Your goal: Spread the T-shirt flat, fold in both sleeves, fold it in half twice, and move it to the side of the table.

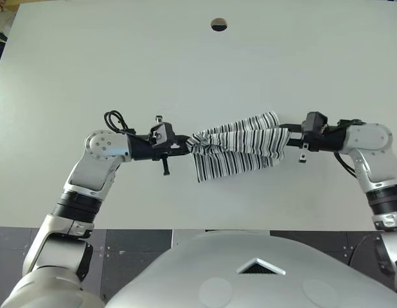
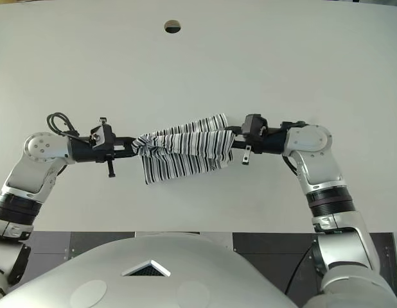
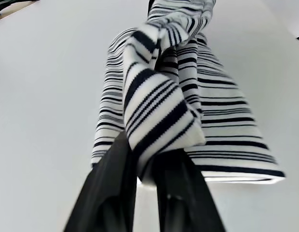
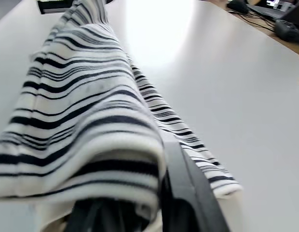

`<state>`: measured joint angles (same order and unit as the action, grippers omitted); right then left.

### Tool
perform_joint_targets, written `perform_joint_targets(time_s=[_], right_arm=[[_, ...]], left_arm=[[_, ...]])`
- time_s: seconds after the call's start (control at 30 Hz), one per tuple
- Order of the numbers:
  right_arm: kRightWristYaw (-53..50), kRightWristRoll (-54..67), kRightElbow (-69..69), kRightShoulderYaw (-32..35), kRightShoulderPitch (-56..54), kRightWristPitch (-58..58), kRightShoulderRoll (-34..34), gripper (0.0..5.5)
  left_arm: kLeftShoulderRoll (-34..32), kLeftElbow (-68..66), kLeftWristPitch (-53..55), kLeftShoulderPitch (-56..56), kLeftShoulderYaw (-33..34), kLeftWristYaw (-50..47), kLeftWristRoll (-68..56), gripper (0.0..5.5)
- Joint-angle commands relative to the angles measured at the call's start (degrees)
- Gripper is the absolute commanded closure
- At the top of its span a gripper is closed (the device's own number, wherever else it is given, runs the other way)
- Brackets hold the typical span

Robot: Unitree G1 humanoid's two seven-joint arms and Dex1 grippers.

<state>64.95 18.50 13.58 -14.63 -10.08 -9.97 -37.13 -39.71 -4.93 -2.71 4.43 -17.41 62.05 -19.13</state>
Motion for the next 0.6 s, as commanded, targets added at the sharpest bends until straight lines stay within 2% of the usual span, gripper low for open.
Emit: perform_joint_targets(time_s=[0.03, 0.1, 0.2, 0.3, 0.4, 0.47, 0.53, 0.6], right_arm=[[-2.6, -1.4, 3.2, 2.5, -2.7, 0.9, 2.5, 4.05], [-4.2, -0.9, 5.3, 3.7, -4.1, 3.9, 4.1, 3.68], [-6.5, -0.1, 6.1, 5.2, -5.1, 9.2, 6.1, 3.17], [-9.2, -0.2, 5.7, 6.7, -5.6, 12.7, 7.7, 3.17], [-17.7, -1.5, 7.6, 10.5, -8.0, 14.6, 9.9, 3.17], [-21.5, -3.0, 6.2, 12.5, -8.3, 9.2, 11.2, 3.17], [-21.6, -8.4, -0.1, 10.7, -6.1, -9.6, 12.5, 3.17], [-20.7, -14.0, -5.2, 5.9, -3.7, -23.6, 13.4, 3.17]], left_arm=[[1.8, -3.9, 1.1, 2.7, 3.3, -2.0, 1.2, 4.26], [2.6, -6.9, 3.9, 4.5, 5.3, -2.4, 0.5, 4.02], [3.4, -10.0, 9.5, 6.4, 7.6, -2.7, -1.1, 4.02], [4.5, -12.5, 15.0, 8.2, 9.8, -4.3, -1.8, 4.02], [5.6, -16.4, 20.5, 10.6, 12.4, -7.5, -1.7, 4.02], [6.0, -16.9, 21.8, 10.9, 14.3, -8.6, -2.2, 4.02], [6.8, -16.9, 21.1, 11.2, 17.2, -10.9, -2.5, 4.02], [7.9, -16.4, 19.4, 11.1, 19.7, -13.1, -2.9, 4.02]])
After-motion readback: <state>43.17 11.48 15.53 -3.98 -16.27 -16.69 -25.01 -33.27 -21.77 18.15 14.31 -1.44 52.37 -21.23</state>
